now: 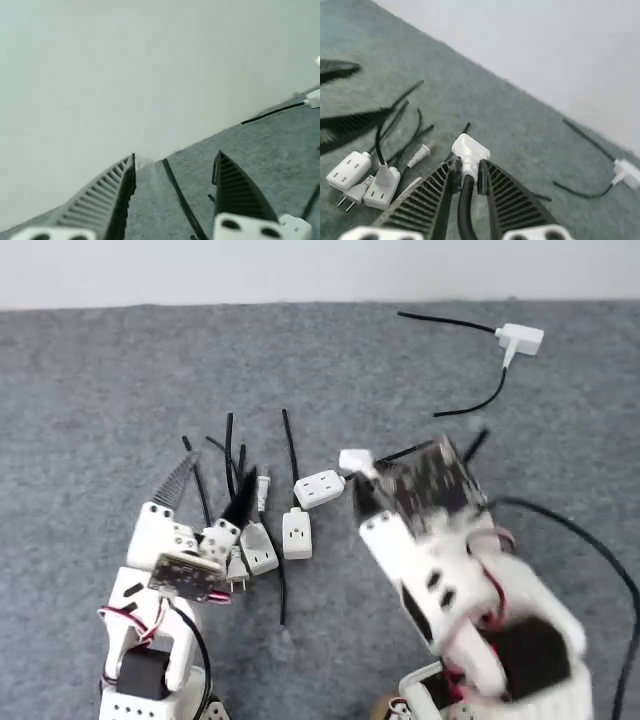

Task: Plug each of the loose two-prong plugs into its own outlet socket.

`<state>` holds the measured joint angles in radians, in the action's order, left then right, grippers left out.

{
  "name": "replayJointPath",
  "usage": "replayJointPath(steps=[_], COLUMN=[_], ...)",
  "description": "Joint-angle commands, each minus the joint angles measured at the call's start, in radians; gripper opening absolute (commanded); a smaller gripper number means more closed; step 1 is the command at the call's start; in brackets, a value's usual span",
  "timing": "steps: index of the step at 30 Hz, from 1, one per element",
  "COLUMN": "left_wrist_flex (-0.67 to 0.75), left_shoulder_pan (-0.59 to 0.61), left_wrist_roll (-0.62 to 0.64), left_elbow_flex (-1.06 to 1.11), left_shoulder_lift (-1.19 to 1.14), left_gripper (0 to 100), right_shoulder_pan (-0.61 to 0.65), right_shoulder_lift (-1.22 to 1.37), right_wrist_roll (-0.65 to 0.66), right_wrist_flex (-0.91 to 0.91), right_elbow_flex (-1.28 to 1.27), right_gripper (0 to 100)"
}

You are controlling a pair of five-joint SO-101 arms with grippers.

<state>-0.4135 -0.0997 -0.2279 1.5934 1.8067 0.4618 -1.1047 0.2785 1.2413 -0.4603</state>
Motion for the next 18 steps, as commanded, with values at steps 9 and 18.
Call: replayJointPath(steps=[9, 18], left_wrist_flex=[0.049, 0.081], left_shoulder_pan=[0.255, 0.261], left_wrist_roll=[0.123, 0.141], left_elbow_flex=[0.010, 0.090], left_shoulder_lift=[0.011, 0.005], left_gripper=[24, 24], right_shoulder_pan=[0.016, 0.081], right_shoulder_lift=[0.510, 0.769], right_wrist_roll=[-0.153, -0.574], right_wrist_flex=[-0.010, -0.019], right_elbow_flex=[0.224, 0.238], right_gripper=[0.7, 0.6])
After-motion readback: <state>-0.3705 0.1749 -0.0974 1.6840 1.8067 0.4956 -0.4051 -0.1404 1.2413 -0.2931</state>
